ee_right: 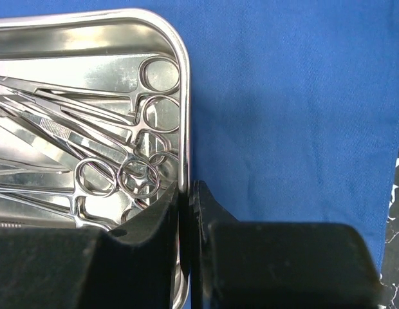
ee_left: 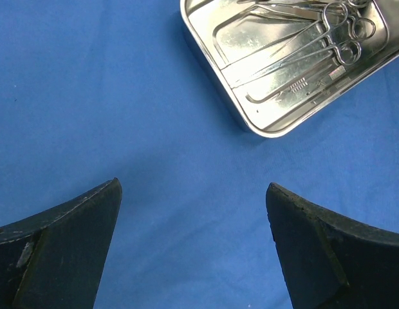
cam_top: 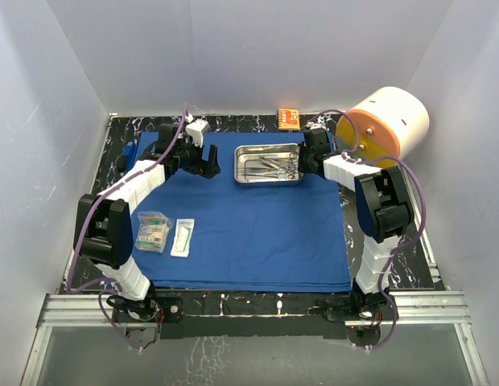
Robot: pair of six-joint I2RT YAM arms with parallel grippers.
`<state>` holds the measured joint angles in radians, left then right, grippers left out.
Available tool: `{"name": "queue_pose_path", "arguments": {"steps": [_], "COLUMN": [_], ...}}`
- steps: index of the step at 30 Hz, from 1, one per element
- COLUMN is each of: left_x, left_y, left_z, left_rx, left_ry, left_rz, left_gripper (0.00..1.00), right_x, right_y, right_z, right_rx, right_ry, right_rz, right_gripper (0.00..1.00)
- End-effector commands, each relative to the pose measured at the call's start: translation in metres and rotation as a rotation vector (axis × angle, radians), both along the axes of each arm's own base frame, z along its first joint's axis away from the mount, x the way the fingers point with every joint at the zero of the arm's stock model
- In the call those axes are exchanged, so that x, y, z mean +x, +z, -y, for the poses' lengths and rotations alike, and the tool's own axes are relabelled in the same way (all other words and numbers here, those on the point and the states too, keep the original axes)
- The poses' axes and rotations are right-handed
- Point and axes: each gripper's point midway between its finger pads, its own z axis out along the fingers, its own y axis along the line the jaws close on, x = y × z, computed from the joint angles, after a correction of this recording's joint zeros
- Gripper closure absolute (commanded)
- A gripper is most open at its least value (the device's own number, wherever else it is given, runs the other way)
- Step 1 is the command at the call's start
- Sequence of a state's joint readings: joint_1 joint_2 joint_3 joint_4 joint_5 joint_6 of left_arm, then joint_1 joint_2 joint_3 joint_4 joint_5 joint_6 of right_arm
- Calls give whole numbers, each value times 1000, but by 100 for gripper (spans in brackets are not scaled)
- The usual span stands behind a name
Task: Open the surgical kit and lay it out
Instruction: Move the container from the surgical kit.
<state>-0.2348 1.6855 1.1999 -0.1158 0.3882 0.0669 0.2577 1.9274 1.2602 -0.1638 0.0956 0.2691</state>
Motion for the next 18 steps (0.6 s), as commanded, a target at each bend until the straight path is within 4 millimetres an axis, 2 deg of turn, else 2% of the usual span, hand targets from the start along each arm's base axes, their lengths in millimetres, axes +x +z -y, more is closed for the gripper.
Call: {"name": "queue_pose_path", "arguments": {"steps": [1,4,7,14,18], "left_x": [2,0,-2,-4,-7], "left_y": [8,9,10,25,35], "left_z": [6,6,6,0,-6], "left_rx": [0,-1,2,33,56], "left_ry": [-18,-21,-29,-39,-36], "left_rz": [22,27,30,98,156], "left_gripper": [7,7,6,4,3], "right_x": [36,38,39,37,33], "right_y": [35,32,37,77,94], "right_z": [3,5,6,-2,-18], "right_rx": [53,75,70,14,3], "right_ry": [-55,-44,-15,155,313], "right_rz": [153,137,135,206,242], "right_gripper": [96,86,73,47,44]}}
